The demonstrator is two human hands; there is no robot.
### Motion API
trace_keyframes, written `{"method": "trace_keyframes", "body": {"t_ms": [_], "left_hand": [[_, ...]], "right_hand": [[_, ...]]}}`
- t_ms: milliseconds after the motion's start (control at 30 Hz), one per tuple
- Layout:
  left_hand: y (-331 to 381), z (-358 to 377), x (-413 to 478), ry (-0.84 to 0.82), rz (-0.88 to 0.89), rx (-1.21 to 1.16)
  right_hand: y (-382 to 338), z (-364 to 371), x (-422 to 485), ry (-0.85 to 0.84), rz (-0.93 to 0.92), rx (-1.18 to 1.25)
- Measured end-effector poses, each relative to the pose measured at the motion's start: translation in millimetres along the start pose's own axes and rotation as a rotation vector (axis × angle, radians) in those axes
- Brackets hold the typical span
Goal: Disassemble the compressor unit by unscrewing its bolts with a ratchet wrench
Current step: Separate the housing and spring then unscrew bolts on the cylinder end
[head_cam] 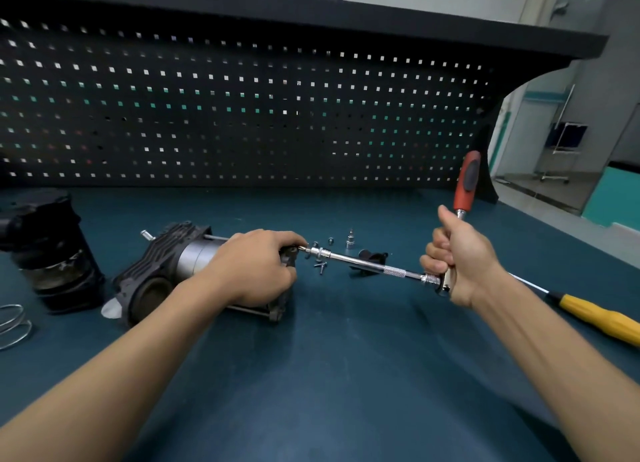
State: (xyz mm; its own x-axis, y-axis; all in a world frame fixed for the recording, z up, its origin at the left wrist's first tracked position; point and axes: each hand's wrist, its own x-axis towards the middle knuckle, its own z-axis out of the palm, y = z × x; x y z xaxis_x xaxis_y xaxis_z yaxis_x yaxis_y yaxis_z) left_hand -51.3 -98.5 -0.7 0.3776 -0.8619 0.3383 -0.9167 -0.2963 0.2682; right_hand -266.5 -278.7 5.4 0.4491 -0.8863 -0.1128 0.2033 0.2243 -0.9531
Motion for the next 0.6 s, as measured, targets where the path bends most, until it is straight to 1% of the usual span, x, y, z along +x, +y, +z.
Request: {"method": "trace_keyframes", "body": {"t_ms": [200,600], "left_hand": [[1.8,0.8,-1.7,0.000,-0.039,-0.026],[3.0,3.7,2.2,0.011,-0.047,-0.030]], "right_hand": [[2.0,1.1,-1.3,0.011,-0.001,-0.023],[-3.1,0.4,-1.9,0.024,-0.008,-0.024]]}}
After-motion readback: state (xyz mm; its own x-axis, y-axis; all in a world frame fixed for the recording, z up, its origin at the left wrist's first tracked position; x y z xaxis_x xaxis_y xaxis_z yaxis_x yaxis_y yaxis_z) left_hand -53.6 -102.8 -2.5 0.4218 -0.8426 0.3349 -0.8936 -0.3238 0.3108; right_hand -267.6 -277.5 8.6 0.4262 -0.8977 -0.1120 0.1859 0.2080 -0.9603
